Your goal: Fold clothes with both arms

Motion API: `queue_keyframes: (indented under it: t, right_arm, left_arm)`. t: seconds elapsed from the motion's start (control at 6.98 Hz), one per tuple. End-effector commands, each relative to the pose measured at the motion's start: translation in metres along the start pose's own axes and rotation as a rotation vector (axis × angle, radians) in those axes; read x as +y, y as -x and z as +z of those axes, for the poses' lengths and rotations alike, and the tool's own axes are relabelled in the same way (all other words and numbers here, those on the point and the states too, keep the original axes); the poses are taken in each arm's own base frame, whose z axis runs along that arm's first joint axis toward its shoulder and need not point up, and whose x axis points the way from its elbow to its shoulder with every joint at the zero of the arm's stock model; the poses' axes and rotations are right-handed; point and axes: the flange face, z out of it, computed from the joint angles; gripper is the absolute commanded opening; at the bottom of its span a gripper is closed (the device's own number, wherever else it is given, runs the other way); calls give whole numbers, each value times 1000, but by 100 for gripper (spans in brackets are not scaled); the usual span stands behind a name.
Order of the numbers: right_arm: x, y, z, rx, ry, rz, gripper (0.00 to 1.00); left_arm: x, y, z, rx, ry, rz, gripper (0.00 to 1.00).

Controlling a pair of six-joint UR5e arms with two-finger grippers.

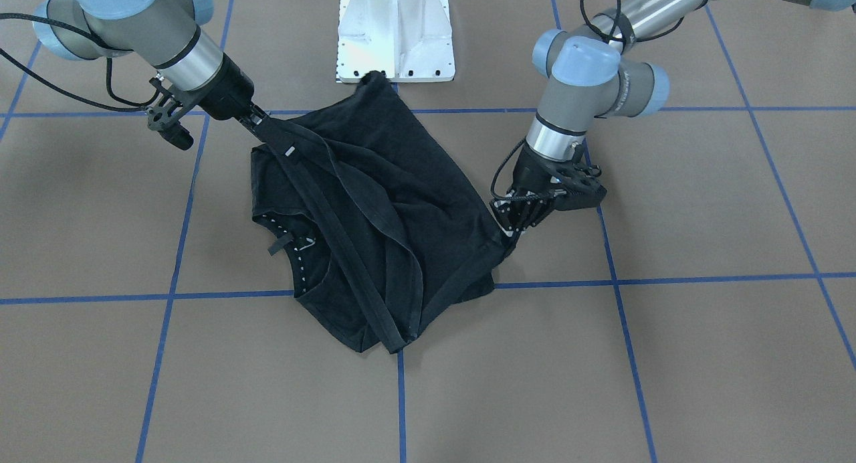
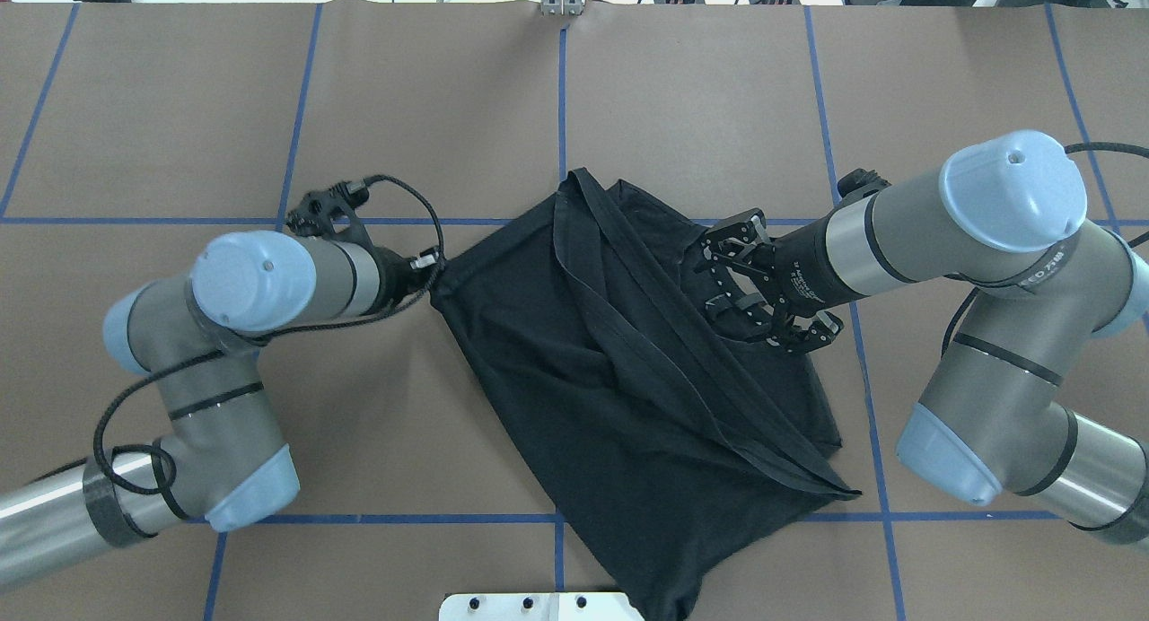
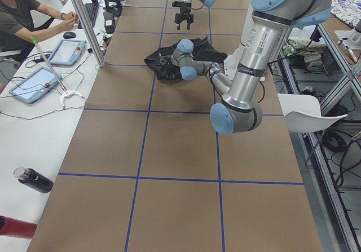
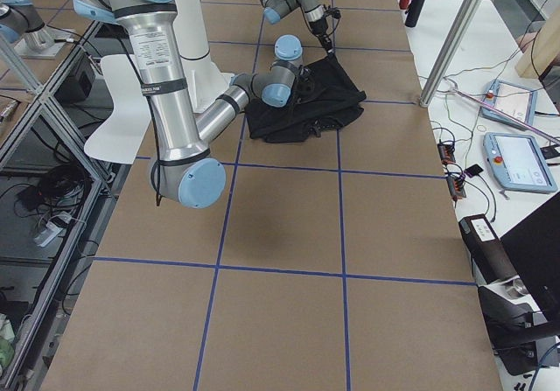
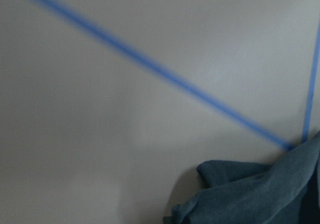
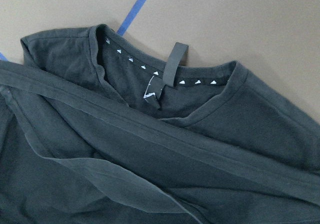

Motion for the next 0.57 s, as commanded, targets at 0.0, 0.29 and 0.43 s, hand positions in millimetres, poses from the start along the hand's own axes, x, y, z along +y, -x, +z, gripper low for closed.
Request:
queue_keyframes:
  t: [0.0, 0.29, 0.43]
  right_arm:
    - [-3, 2, -2, -5, -6, 3, 100]
    - [-5, 2, -1, -4, -8, 5, 100]
    - [-2, 3, 4, -2, -8, 2, 100]
  left_arm:
    - [-80, -35, 60, 73, -83, 30, 0]
    - [-127, -66, 97, 67, -132, 122, 0]
    - [-134, -63, 97, 63, -140, 136, 20]
